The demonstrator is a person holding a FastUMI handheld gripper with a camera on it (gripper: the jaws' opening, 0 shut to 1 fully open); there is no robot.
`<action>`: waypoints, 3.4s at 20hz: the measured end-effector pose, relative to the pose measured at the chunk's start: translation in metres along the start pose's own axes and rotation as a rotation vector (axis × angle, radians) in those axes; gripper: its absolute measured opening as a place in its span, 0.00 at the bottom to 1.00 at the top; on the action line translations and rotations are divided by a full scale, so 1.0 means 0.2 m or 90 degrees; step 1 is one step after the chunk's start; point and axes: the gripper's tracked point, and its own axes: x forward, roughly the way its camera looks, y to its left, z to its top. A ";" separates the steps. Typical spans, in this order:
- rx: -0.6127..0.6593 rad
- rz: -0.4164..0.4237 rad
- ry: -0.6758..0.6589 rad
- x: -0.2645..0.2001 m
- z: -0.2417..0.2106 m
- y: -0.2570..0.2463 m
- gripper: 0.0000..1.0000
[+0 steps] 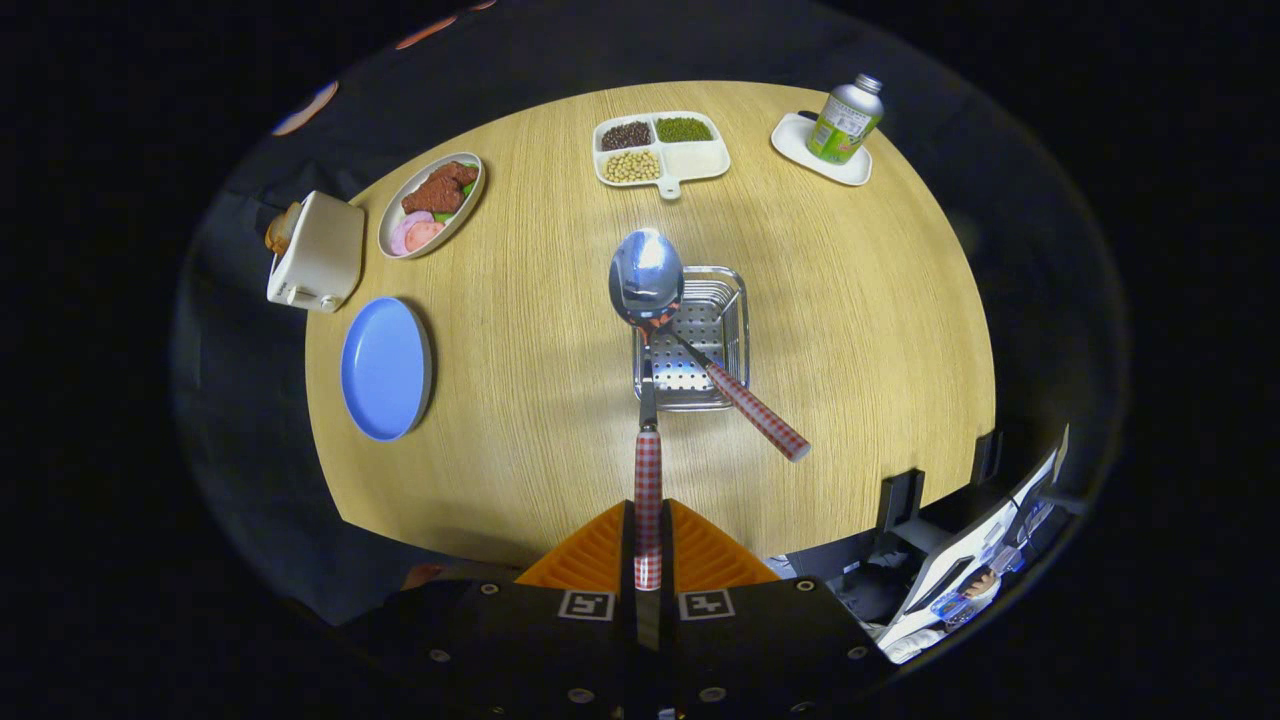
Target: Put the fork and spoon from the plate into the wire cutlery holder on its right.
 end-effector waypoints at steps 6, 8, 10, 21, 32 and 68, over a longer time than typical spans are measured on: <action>0.007 0.019 0.086 0.05 -0.02 -0.06 0.09; 0.020 0.036 0.120 0.06 -0.02 -0.05 0.09; 0.035 0.053 0.145 0.05 -0.01 -0.04 0.10; 0.150 0.100 0.196 0.07 0.14 -0.05 0.13; 0.196 0.134 0.099 -0.04 0.30 -0.03 0.22; -0.081 0.048 -1.075 -1.66 0.77 0.17 0.88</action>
